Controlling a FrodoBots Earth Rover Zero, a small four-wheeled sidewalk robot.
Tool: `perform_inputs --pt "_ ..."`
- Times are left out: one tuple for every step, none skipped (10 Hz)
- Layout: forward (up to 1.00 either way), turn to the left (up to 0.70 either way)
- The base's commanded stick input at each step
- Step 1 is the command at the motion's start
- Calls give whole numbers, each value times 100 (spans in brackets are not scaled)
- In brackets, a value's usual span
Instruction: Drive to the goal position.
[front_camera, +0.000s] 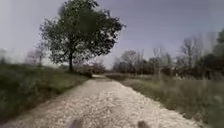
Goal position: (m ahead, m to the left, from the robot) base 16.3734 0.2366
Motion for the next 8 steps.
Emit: perform_inputs --pt "100 0" --pt "100 0" --pt "100 0" --pt "100 0" --pt "100 0" --pt "100 0" --pt "100 0" --pt "100 0"
